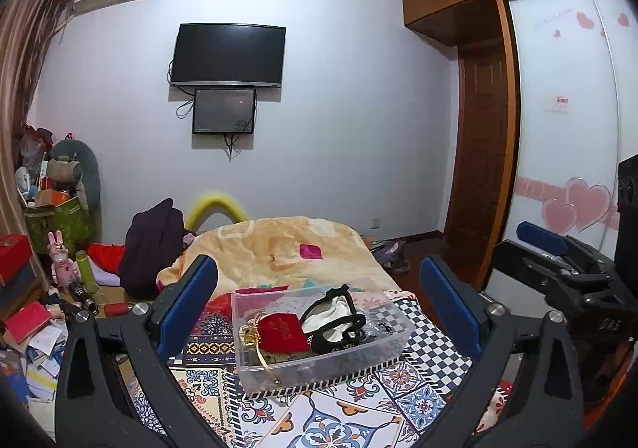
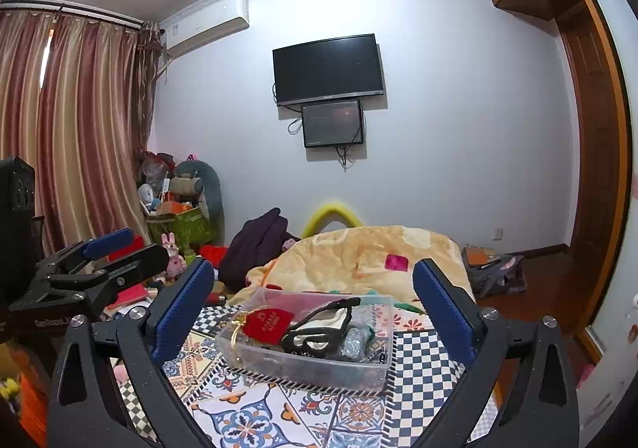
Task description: Organize soft objects
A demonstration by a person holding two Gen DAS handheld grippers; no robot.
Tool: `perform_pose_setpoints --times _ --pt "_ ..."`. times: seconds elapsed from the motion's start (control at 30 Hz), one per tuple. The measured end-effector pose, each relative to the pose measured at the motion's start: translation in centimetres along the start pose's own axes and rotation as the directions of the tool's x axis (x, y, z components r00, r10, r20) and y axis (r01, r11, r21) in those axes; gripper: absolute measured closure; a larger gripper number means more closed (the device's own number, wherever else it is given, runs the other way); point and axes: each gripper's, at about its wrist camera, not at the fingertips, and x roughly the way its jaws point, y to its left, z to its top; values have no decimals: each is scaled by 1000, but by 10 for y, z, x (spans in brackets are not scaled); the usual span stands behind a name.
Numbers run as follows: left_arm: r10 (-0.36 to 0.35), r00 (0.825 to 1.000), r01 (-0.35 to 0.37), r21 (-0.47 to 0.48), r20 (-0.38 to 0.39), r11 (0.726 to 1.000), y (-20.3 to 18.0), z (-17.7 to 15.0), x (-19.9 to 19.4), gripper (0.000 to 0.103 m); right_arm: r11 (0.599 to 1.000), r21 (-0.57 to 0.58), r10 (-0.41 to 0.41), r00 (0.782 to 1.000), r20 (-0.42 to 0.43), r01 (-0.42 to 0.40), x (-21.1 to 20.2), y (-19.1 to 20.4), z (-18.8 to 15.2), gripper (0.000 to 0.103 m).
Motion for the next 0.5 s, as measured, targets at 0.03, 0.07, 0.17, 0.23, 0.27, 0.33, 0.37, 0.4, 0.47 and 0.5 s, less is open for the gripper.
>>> perform_pose_setpoints --times 0.03,0.07,0.17,0.23,0.27,0.33,0.37,0.4,0.47,0.5 --pt "-1 1000 1 -1 -2 1000 0 -1 1 0 1000 -1 -1 1000 2 1 -1 0 -1 1" --pt "-2 1000 2 -2 -4 1000 0 -2 1 0 1000 -3 -2 1000 3 2 -3 0 -2 0" --pt "-3 1000 3 -4 -8 1000 0 -4 2 0 1000 -7 -6 1000 -1 6 -5 1 -4 0" --pt "1 1000 -1 1 -9 1000 -1 -4 3 0 1000 -6 -8 1000 -5 8 -3 2 -4 0" --pt "2 1000 -2 3 -8 1000 -1 -5 3 0 1000 -5 -7 1000 -7 7 -3 1 -5 0" --pt "3 1000 -2 6 -9 1000 -2 -6 3 0 1000 -2 -9 1000 -9 9 -2 1 -4 0" --pt "1 1000 -1 5 -10 1000 -3 -6 3 0 1000 1 -10 1000 -9 10 -3 -1 -5 0" --pt "0 1000 0 5 -10 1000 -3 -6 3 0 1000 4 -10 1000 -10 10 -3 -2 -5 0" --pt "-1 1000 1 2 -11 1000 -2 -6 3 0 1000 7 -10 1000 -11 10 -3 -3 -5 0" --pt "-3 1000 3 -1 -11 1000 -2 -7 3 0 1000 6 -11 1000 -12 11 -3 -3 -5 0"
